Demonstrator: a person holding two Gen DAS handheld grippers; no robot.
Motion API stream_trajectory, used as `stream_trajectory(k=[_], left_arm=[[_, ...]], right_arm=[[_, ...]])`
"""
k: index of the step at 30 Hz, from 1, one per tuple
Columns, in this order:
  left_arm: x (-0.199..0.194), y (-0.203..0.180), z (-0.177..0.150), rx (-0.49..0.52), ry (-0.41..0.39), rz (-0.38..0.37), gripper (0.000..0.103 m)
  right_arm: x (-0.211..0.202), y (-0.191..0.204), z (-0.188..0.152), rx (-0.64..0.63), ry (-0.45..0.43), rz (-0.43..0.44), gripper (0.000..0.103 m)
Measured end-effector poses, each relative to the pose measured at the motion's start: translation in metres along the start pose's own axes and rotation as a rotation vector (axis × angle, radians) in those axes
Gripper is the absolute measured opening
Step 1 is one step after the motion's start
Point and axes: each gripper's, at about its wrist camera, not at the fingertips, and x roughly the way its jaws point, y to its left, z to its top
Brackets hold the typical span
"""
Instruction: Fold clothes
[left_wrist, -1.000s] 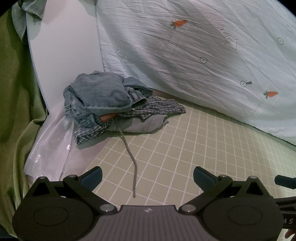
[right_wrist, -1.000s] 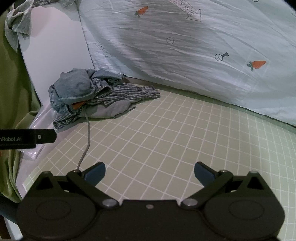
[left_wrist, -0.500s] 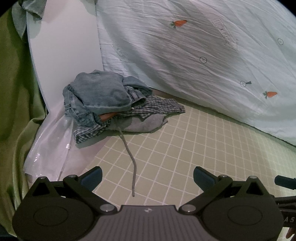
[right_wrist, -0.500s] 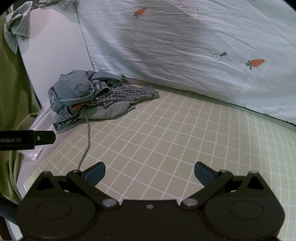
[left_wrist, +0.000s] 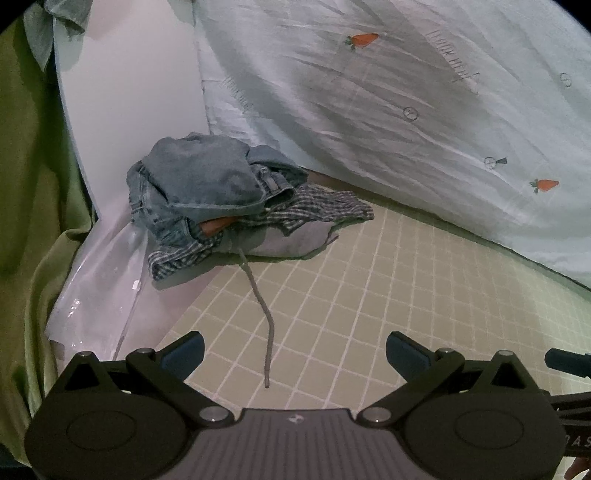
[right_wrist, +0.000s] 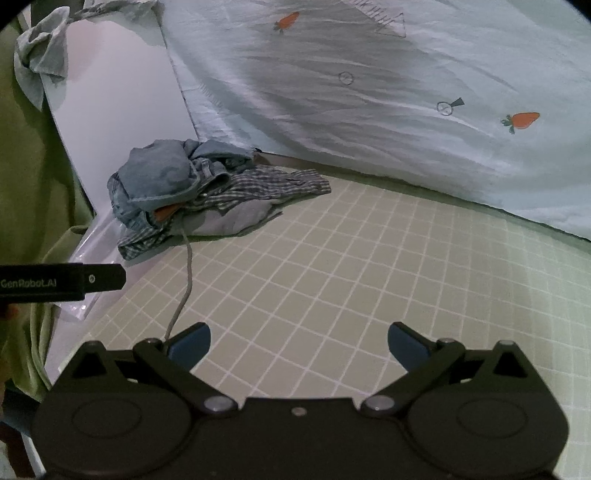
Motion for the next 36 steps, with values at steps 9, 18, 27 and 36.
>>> stream_trajectory(k=[9,18,27,36], left_arm=[[0.011,0.015,0.005,-0.060,0.028,-0.013,0.103],[0.041,0.061,0.034,-0.162,0.036,0.003,0.102],[0.106,0.137,0.129,-0.312,-0.089,0.045,0.097],[0.221,0.205,0.208,-0.660,-0.061,0.030,0.097]], right_arm=[[0.021,0.012,0.015,-0.033,0.019,0.033,0.103],[0.072,0.027,0.057,-0.049,0.064,0.023,0.103],[0.161,0.060,0.153,0.026,-0.006,0.114,0.099],[0.287,0.084,0.241,0.127,0.017,0.215,0.093]])
